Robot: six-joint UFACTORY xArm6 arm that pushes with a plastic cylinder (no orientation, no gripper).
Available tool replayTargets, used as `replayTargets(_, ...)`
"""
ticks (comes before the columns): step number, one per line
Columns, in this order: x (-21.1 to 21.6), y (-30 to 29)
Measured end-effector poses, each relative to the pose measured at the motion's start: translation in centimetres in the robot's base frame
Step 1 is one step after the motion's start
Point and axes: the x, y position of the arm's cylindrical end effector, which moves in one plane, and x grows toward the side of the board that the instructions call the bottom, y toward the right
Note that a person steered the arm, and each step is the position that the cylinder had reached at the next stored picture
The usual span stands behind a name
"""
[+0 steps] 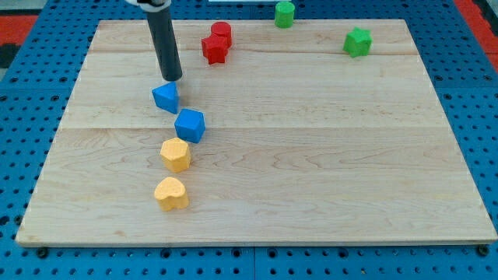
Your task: Slide the yellow hexagon and blue cube
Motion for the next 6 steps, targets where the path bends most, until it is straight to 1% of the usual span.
replayTargets(2,11.2,0.9)
replayTargets(3,11.7,0.9)
replayTargets(4,7.8,0.8)
replayTargets(5,6.2,3.9)
replayTargets(6,10.3,5.7)
